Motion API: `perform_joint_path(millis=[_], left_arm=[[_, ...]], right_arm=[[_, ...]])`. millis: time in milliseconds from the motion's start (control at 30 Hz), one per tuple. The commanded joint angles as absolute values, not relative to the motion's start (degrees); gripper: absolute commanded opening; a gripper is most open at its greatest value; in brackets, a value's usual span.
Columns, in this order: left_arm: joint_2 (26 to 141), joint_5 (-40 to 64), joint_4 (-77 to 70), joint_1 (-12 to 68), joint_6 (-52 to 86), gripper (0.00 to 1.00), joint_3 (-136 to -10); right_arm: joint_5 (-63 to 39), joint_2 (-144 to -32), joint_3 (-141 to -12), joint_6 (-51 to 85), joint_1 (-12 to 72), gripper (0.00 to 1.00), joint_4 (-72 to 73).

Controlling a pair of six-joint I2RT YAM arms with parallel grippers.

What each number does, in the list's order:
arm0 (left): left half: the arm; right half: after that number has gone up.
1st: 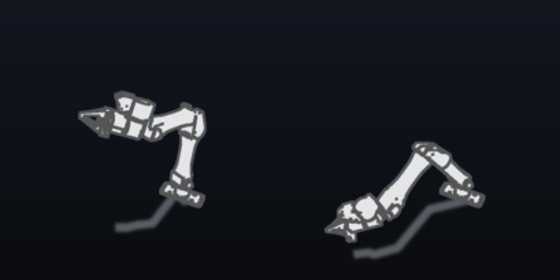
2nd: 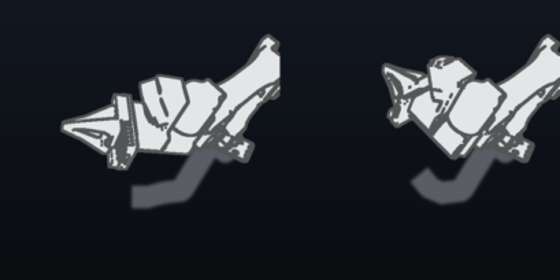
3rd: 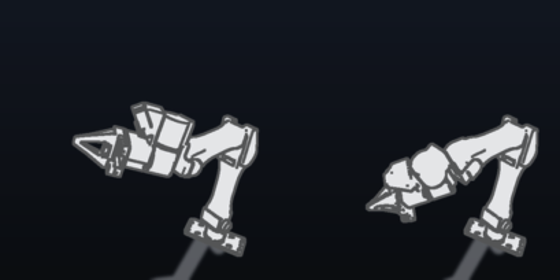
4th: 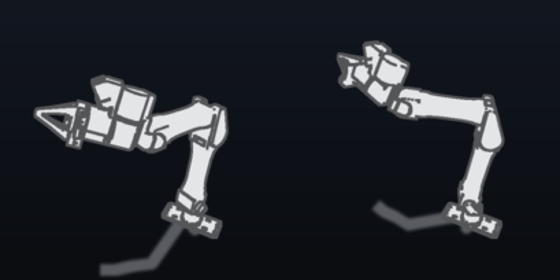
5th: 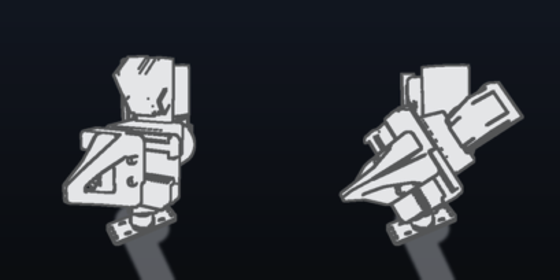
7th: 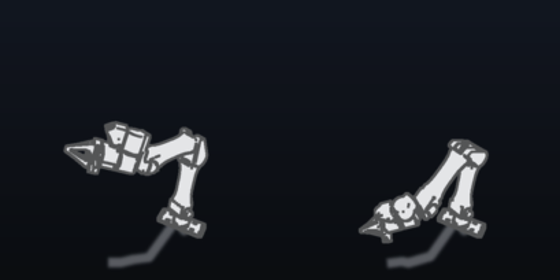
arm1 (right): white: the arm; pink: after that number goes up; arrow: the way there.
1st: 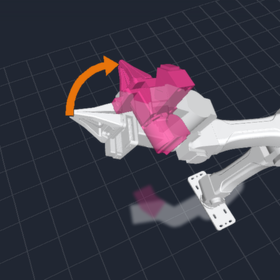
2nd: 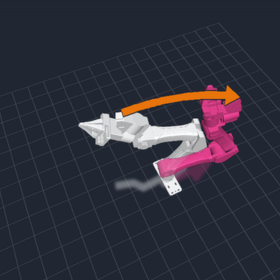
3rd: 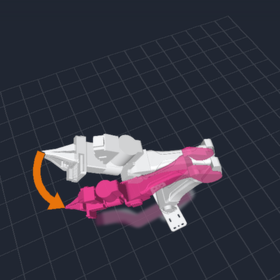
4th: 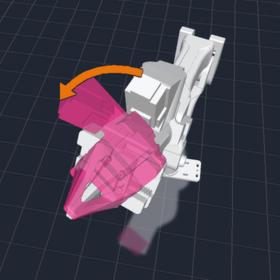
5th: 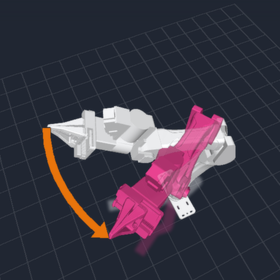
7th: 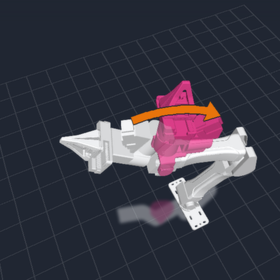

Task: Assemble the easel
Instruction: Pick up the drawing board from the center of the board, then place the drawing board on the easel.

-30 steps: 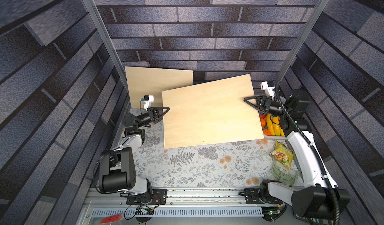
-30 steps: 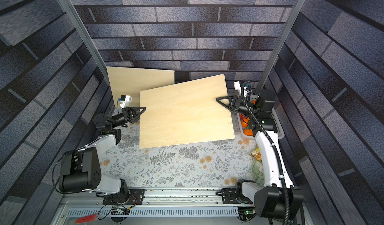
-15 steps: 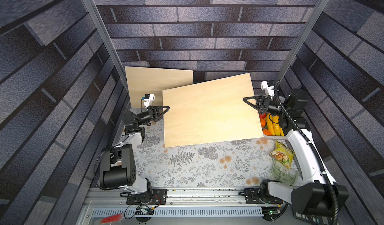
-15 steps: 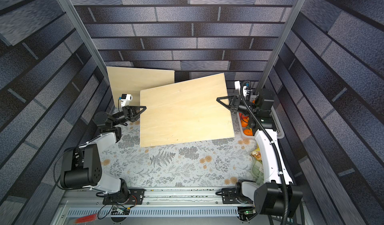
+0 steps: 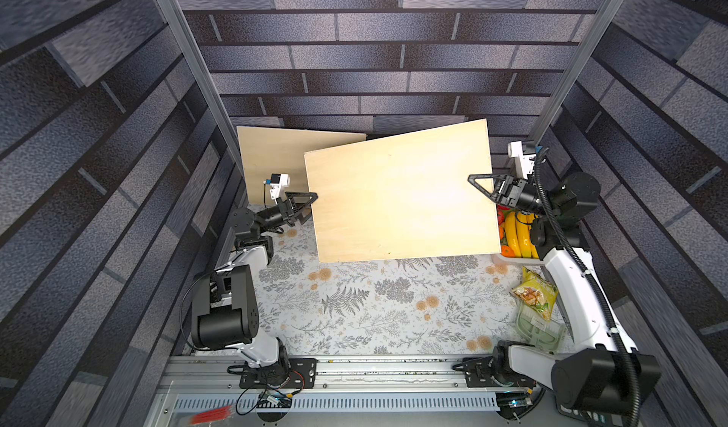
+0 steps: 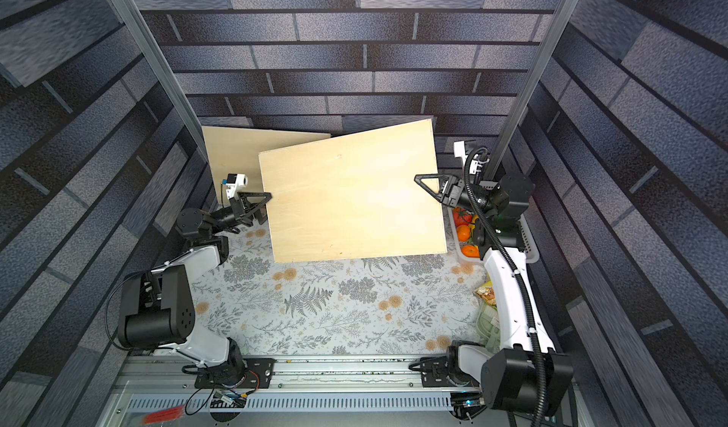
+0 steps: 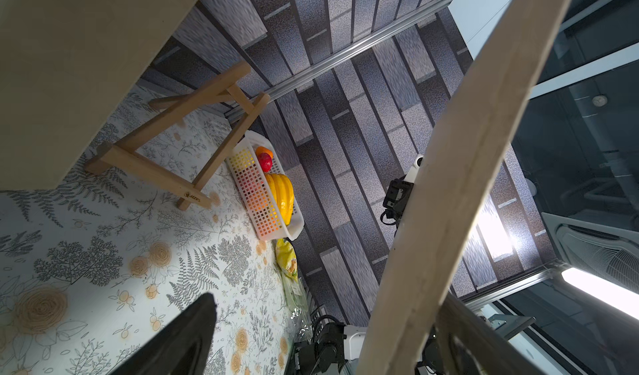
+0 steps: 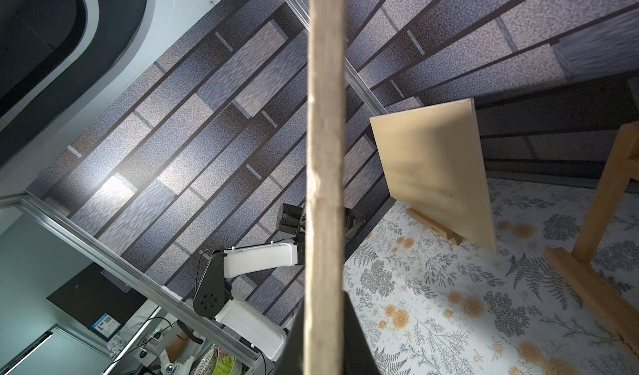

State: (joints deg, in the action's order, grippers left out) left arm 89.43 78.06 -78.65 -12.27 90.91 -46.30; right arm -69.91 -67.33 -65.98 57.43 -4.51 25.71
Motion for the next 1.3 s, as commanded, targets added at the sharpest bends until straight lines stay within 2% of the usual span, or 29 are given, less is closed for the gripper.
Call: perform_joint_path(millis=[0,100,333,433,567,733,900,1067,1267], left_arm=[[88.1,76.9,-80.2,-14.1,91.1,1.00,-47.6],[87.0,74.2,-80.2,-17.4,90.8,1.00,-46.0],[84.7,68.7,-80.2,-23.0,89.9,1.00,-40.9],[84.4,68.6,-80.2,-23.0,89.5,1.00,-40.2],[84.1,68.6,-79.0,-22.9,88.6,1.00,-39.0],[83.9,69.0,-77.1,-22.6,87.4,1.00,-37.8],[83.3,69.3,-76.1,-21.4,86.6,1.00,-36.8],[82.5,70.0,-74.5,-19.8,85.6,1.00,-35.2],[81.9,70.3,-73.7,-19.1,84.9,1.00,-34.1]], right_arm=[[-67.1,-63.1,-65.7,61.6,-5.2,0.00,34.5],[-64.9,-62.1,-64.6,62.6,-6.5,0.00,34.5],[-55.9,-62.8,-56.4,75.5,-7.9,0.00,44.8],[-52.8,-62.9,-53.6,80.8,-8.3,0.00,52.6],[-51.3,-62.9,-55.1,81.7,-10.0,0.00,52.0],[-47.6,-64.7,-55.5,87.4,-11.7,0.00,58.6],[-44.1,-66.1,-57.8,84.9,-14.0,0.00,56.9],[-39.8,-70.4,-60.6,88.6,-15.0,0.00,63.3],[-37.9,-73.1,-65.0,88.5,-17.6,0.00,63.6]])
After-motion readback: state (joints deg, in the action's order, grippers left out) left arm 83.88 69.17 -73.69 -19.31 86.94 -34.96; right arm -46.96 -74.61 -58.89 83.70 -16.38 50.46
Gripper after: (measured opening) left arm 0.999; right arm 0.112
